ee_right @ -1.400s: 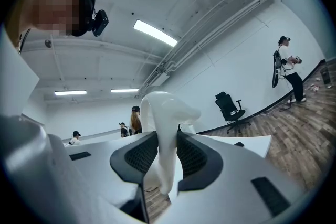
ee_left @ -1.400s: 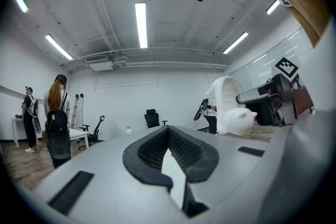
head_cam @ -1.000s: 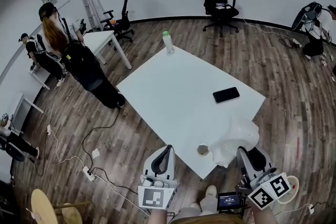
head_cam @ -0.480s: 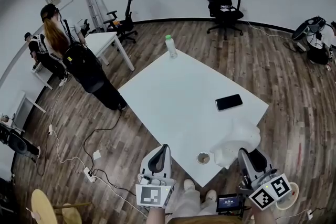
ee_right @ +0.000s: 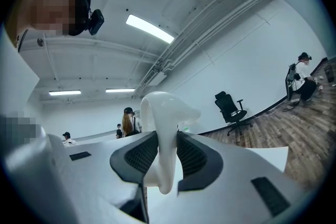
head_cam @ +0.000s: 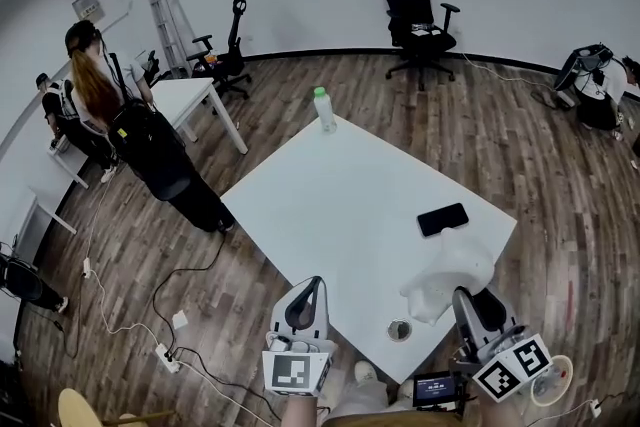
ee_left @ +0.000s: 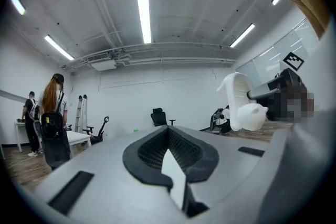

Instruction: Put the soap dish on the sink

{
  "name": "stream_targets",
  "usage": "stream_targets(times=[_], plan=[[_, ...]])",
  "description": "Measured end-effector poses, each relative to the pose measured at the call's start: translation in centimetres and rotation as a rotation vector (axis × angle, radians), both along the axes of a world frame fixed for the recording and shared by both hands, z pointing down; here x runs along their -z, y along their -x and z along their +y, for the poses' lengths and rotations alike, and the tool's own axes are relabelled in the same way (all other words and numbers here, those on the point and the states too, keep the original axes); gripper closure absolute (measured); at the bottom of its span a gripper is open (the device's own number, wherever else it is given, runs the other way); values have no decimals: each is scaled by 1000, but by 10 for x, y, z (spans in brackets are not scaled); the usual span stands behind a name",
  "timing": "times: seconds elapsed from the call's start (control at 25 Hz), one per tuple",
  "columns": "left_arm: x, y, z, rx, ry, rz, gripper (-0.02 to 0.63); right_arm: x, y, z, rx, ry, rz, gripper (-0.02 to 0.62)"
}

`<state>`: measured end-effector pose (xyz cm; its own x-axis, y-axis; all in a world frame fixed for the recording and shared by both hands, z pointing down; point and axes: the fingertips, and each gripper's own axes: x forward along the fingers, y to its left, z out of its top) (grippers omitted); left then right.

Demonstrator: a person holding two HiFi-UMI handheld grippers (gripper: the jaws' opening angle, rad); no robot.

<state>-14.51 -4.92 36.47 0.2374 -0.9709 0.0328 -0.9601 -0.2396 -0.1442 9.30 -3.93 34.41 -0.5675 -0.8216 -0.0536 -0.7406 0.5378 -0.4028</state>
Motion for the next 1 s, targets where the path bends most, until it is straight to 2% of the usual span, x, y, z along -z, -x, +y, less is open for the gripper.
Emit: stream_targets(times=[0.32, 0.6, 0.84, 1.0], plan=[[-9, 26, -29, -44, -3, 50, 600, -9, 29, -26, -18, 13, 12, 476], [-16, 47, -51, 22, 40, 36, 600, -17, 42, -54, 3, 46, -15, 476], [-10, 45, -66, 49, 44, 41, 600, -22, 42, -69, 41, 74, -29, 476], [-15, 30, -69, 14, 27, 58, 600, -38, 36, -75, 45, 139, -66, 476]])
